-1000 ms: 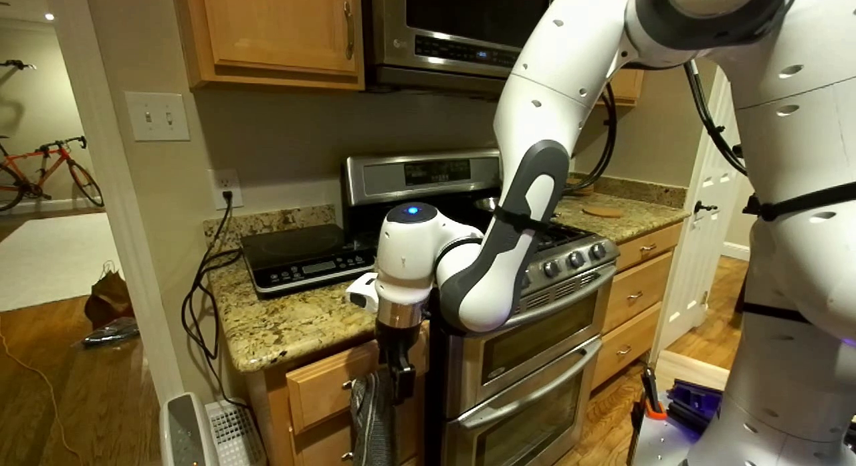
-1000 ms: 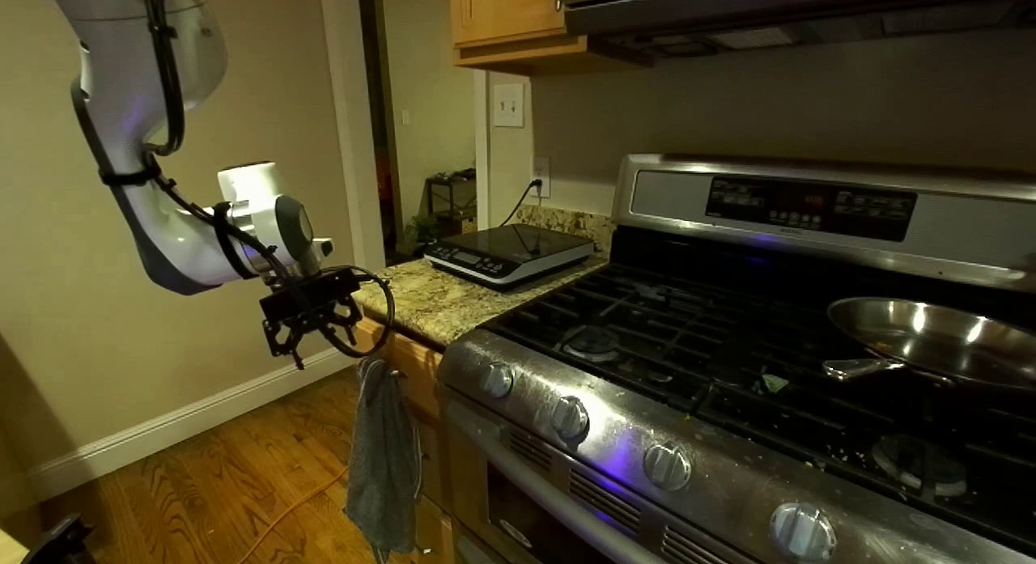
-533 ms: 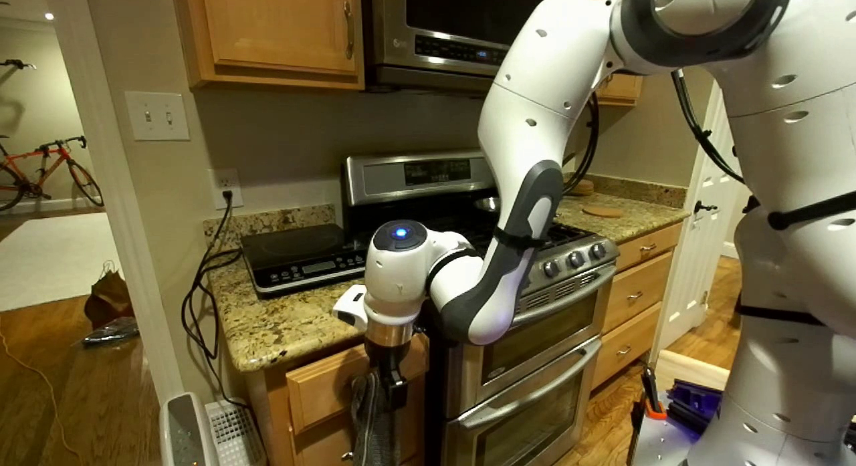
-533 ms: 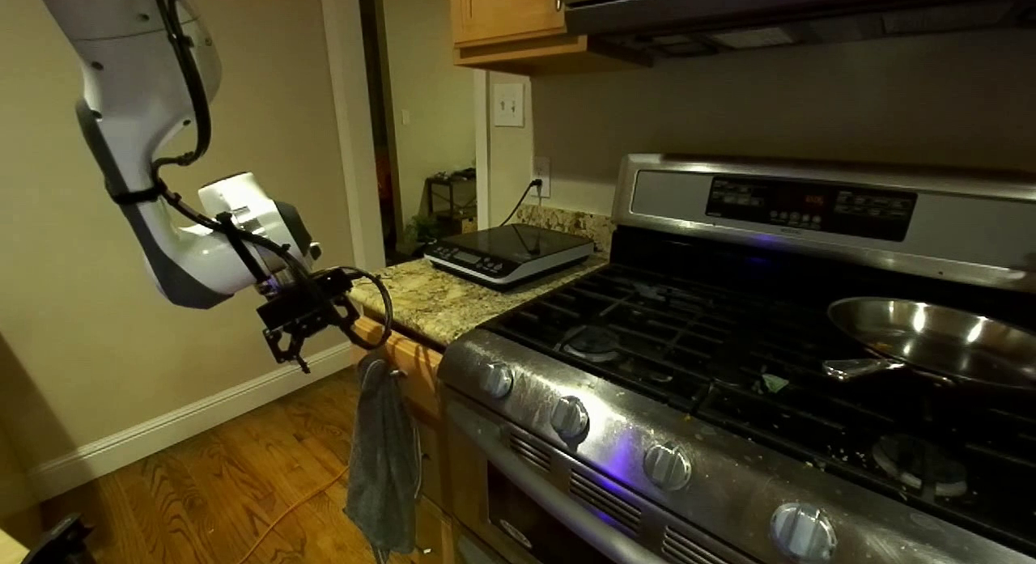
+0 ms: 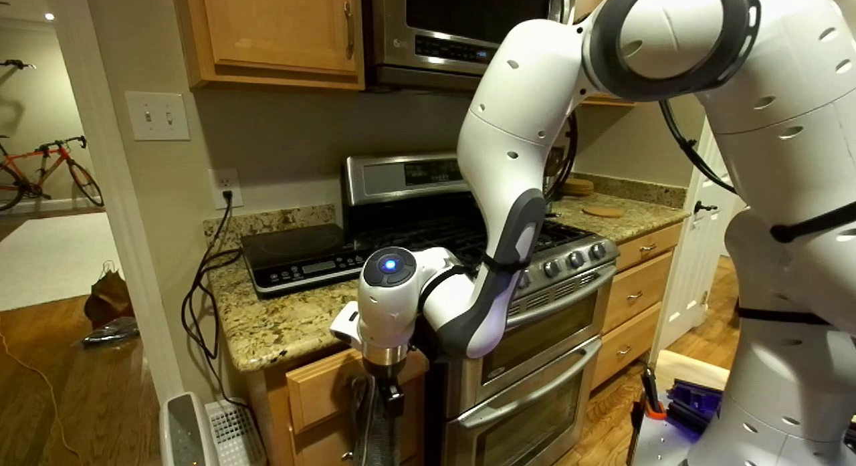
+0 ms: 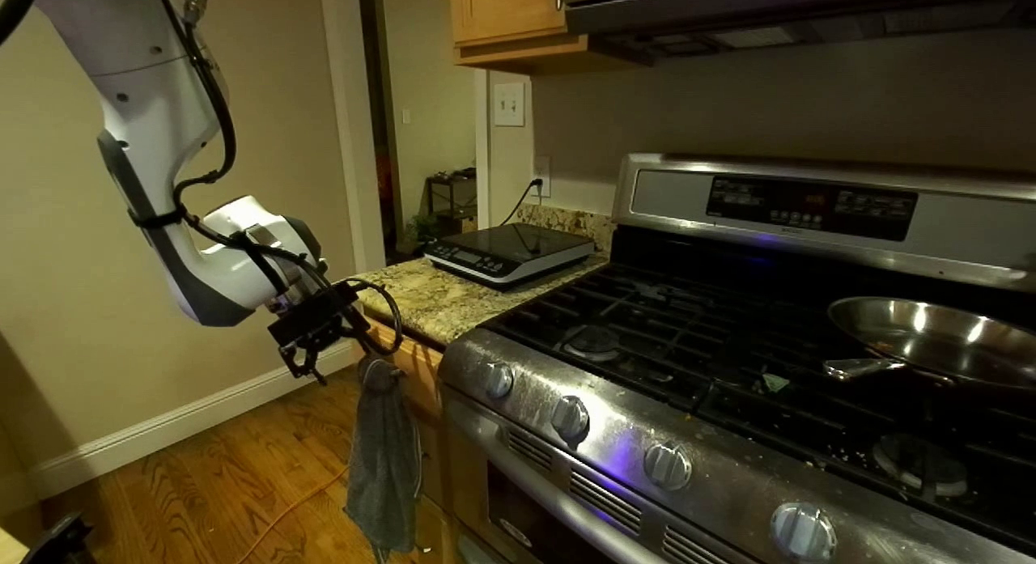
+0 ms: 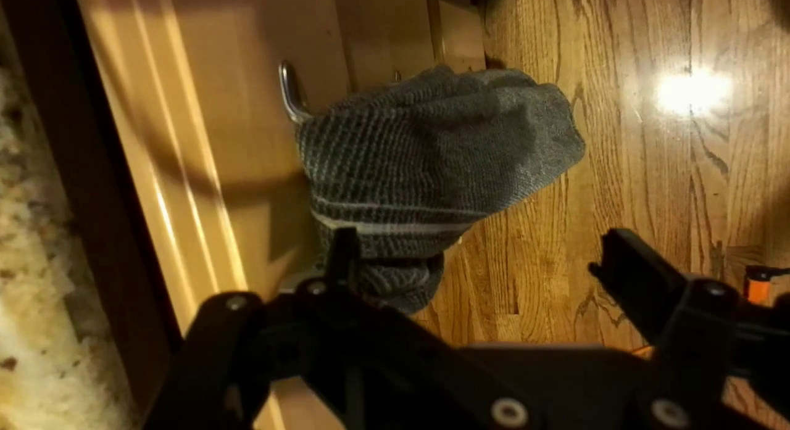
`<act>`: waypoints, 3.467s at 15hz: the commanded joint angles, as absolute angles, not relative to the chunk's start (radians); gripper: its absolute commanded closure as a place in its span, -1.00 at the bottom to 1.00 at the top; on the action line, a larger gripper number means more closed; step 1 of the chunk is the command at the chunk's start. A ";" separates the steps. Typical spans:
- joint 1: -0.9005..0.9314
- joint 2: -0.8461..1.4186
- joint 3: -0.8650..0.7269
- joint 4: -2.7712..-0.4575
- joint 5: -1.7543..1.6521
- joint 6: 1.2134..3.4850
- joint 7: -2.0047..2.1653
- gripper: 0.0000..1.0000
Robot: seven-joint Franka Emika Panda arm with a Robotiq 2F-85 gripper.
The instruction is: Open the drawer to the left of the stove
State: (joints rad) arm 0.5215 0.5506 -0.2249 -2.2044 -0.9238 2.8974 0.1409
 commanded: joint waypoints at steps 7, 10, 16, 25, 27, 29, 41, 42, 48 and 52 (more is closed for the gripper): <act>0.521 0.624 -0.293 -2.126 -0.929 2.911 0.153 -1.00; 0.514 0.630 -0.285 -2.127 -0.917 2.914 0.147 -1.00; 0.515 0.629 -0.282 -2.125 -0.913 2.925 0.152 -1.00; 0.521 0.622 -0.270 -2.137 -0.905 2.902 0.143 -1.00; 0.521 0.622 -0.270 -2.137 -0.905 2.902 0.142 -1.00; 0.521 0.622 -0.269 -2.137 -0.905 2.902 0.142 -1.00; 0.539 0.704 -0.293 -2.064 -0.945 2.963 0.165 -0.46; 0.540 0.706 -0.294 -2.063 -0.947 2.965 0.166 -0.43; 0.557 0.696 -0.312 -2.069 -0.952 2.972 0.169 0.33; 0.556 0.697 -0.312 -2.066 -0.948 2.980 0.163 0.81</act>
State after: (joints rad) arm 0.5421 0.6801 -0.3001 -2.0622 -0.9227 2.9350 0.1416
